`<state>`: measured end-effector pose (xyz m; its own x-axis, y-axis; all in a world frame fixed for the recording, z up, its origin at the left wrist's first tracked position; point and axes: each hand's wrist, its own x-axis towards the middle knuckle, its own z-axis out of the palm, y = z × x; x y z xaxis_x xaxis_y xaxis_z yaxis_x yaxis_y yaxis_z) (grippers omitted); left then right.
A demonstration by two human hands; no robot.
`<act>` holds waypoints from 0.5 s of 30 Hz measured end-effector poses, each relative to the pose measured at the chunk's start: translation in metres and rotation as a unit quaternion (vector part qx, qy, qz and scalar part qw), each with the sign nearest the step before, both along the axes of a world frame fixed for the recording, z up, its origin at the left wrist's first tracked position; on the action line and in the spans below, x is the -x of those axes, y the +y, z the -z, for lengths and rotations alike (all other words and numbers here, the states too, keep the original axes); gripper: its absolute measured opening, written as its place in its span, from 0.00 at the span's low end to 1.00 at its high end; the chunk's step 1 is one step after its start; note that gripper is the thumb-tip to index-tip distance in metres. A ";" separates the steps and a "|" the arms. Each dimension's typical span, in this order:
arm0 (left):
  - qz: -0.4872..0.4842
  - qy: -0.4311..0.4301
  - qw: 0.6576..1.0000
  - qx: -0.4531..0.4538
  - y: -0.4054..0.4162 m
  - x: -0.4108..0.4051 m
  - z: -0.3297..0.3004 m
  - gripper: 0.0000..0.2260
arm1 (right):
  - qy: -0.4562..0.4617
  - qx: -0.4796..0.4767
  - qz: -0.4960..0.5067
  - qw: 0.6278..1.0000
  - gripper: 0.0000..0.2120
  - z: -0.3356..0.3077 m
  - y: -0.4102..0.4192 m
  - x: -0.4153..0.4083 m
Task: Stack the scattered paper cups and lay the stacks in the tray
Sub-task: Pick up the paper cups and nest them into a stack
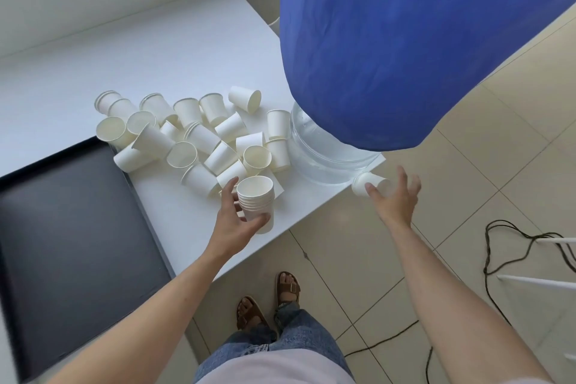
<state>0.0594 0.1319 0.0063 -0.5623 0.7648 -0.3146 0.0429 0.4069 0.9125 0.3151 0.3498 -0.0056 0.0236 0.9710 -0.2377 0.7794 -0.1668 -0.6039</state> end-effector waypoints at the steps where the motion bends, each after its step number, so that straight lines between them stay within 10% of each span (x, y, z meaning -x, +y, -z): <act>1: 0.001 0.001 1.000 0.000 0.000 0.000 0.000 0.45 | 0.005 0.021 -0.019 1.000 0.37 0.002 0.007 0.001; 8: -0.011 -0.002 1.000 -0.008 -0.002 0.004 -0.005 0.44 | 0.024 0.038 -0.038 0.998 0.24 0.005 0.014 0.006; 15: -0.027 -0.024 0.998 -0.047 0.003 0.005 -0.013 0.37 | 0.208 -0.002 0.148 0.967 0.22 -0.014 -0.032 -0.011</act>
